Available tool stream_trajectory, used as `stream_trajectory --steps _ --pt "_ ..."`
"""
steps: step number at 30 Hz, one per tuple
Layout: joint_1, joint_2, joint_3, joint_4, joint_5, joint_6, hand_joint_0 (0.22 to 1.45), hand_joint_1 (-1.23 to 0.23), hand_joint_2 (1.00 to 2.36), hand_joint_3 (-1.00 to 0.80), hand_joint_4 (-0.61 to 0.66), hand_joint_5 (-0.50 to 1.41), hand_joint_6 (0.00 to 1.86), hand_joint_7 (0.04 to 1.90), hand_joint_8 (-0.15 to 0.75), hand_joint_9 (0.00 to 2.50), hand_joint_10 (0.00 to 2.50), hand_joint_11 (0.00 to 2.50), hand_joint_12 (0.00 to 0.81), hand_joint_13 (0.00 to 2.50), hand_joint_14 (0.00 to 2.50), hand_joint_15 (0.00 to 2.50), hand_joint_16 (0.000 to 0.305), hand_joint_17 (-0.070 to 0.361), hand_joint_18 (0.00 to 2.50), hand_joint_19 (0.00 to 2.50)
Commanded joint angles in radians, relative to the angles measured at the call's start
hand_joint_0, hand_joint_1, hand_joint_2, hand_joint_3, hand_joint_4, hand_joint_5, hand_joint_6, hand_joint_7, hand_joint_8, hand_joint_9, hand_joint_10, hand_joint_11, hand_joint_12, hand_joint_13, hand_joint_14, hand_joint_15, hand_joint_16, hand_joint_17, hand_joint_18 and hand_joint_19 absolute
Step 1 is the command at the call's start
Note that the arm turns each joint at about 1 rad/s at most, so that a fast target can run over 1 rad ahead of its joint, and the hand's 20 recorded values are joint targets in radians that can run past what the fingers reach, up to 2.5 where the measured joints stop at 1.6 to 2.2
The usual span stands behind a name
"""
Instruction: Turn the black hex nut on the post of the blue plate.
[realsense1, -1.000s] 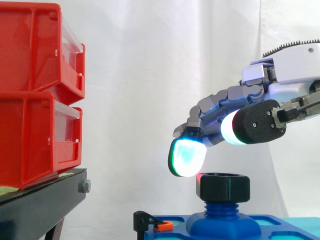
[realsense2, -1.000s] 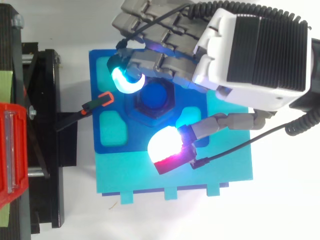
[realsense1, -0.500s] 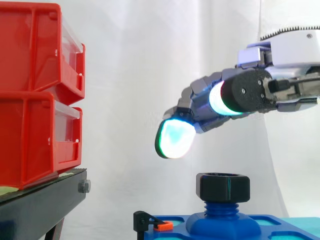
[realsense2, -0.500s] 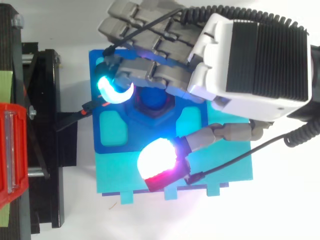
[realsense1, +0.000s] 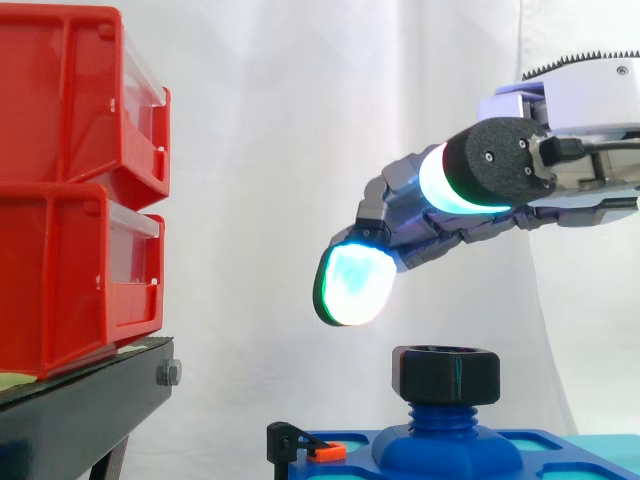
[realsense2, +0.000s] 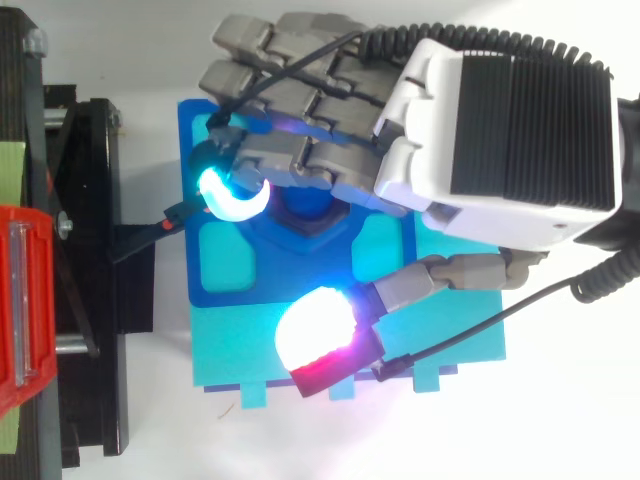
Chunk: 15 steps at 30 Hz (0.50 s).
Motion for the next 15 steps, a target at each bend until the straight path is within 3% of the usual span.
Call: stream_trajectory --steps 1,8,15 --pt "-0.002 0.000 0.000 -0.028 -0.011 0.000 0.40 -0.22 1.00 -0.50 0.26 -0.14 0.50 0.85 0.230 0.29 0.00 0.00 0.376 0.21 0.00 0.03 0.056 0.126 0.15 0.19" --pt "-0.009 0.000 0.000 -0.041 -0.034 0.000 0.41 -0.21 1.00 -0.50 0.23 -0.13 0.50 0.82 0.223 0.32 0.00 0.00 0.370 0.21 0.00 0.03 0.055 0.124 0.15 0.19" --pt "-0.012 0.000 0.000 -0.056 -0.035 0.000 0.41 -0.21 1.00 -0.50 0.23 -0.13 0.50 0.82 0.217 0.32 0.00 0.00 0.365 0.21 0.00 0.03 0.054 0.121 0.15 0.19"
